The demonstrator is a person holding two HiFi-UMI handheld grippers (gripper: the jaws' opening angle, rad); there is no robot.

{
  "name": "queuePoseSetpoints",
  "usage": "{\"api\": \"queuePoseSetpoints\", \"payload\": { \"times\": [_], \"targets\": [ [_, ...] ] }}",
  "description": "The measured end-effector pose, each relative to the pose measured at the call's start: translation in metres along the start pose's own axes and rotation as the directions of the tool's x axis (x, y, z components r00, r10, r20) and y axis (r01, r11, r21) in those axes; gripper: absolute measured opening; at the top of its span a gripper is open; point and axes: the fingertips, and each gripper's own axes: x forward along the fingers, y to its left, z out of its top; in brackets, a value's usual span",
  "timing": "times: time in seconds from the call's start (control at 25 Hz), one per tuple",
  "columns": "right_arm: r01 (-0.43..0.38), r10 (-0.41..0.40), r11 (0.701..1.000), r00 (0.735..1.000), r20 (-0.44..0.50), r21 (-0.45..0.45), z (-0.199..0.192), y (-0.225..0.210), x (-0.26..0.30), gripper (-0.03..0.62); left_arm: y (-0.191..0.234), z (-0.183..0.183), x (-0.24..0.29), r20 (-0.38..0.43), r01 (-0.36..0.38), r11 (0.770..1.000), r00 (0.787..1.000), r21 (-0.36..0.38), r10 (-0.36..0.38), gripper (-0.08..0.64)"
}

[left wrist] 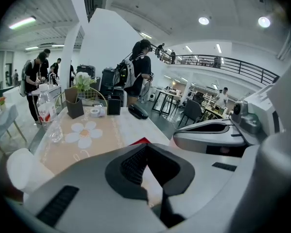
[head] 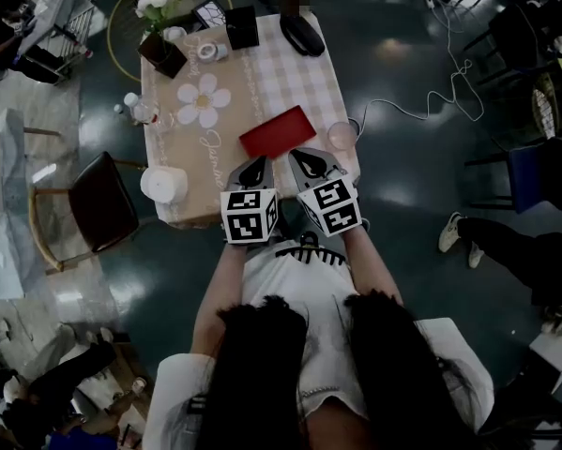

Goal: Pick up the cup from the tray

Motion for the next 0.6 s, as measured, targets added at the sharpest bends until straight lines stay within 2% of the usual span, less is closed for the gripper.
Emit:
{"api": "queuePoseSetpoints", "payload": {
  "times": [0.12,0.32,0.48,0.6],
  "targets": [
    [0.017,-0.017,1.000,1.000,-0.015,0.016,-0.0013,-0.0006,-0.0011,0.008,-0.0021,-0.0004,-0.0024,0.003,0.007,1.000,1.000,0.008,-0.007,0.008],
    [0.055,-0.056,0.998,0.998,-0.033,-0.022,-0.0032,-0.0004,-0.0026,0.006,-0.0026,0.0027,-0.0068,0.011,0.015,1.000,1.000,0.013,-0.015,0.008],
    [0.051,-0.053,0.998,0.998,-0.041,-0.033,-0.0047,0.0045,-0.0011,0.006,-0.0013,0.0053,-0.0087,0.025,0.020,1.000,0.999,-0.004,-0.020,0.008],
    [0.049,-0.050,0.998,0.998,-0.036,-0.041,-0.0052,0.0075,-0.0005,0.006,-0.0008,0.0029,-0.0105,0.024,0.015,1.000,1.000,0.009,-0.015,0.008]
  ]
}}
